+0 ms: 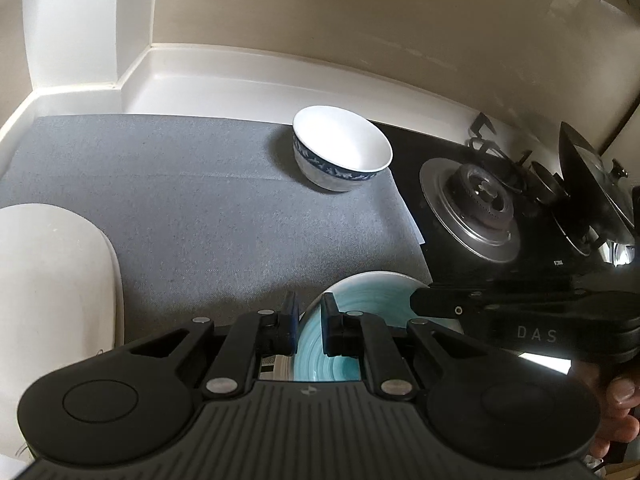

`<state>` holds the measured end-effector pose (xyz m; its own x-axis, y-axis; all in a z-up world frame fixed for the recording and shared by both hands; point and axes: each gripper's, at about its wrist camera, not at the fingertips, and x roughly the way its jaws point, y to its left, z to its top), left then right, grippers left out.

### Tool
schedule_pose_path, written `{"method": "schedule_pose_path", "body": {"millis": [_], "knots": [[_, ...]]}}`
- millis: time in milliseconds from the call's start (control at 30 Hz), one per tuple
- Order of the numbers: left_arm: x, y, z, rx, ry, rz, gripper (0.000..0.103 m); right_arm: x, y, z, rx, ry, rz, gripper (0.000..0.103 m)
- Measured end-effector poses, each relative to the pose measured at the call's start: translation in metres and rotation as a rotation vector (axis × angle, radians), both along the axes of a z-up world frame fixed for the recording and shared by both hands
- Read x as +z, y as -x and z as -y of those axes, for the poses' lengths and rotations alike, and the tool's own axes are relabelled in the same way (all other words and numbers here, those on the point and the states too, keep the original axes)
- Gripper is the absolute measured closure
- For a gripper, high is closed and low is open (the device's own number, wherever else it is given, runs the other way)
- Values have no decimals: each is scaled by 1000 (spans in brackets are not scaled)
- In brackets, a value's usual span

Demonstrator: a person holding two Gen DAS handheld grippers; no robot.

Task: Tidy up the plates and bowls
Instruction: 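Move the open left gripper to the white blue-banded bowl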

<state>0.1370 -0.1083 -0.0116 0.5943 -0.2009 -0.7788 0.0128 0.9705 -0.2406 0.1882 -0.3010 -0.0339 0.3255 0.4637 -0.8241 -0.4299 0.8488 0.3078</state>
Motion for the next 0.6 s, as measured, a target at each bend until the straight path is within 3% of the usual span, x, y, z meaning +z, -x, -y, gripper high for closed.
{"method": "schedule_pose_path", "body": {"millis": [367,600], "knots": [[-1,-1,-6,-38,28,-5,92,-8,1,-4,-27,18,-30,92],[-1,-6,-20,-96,94,-17,92,-4,4,-6,-87,48,-50,90]]}}
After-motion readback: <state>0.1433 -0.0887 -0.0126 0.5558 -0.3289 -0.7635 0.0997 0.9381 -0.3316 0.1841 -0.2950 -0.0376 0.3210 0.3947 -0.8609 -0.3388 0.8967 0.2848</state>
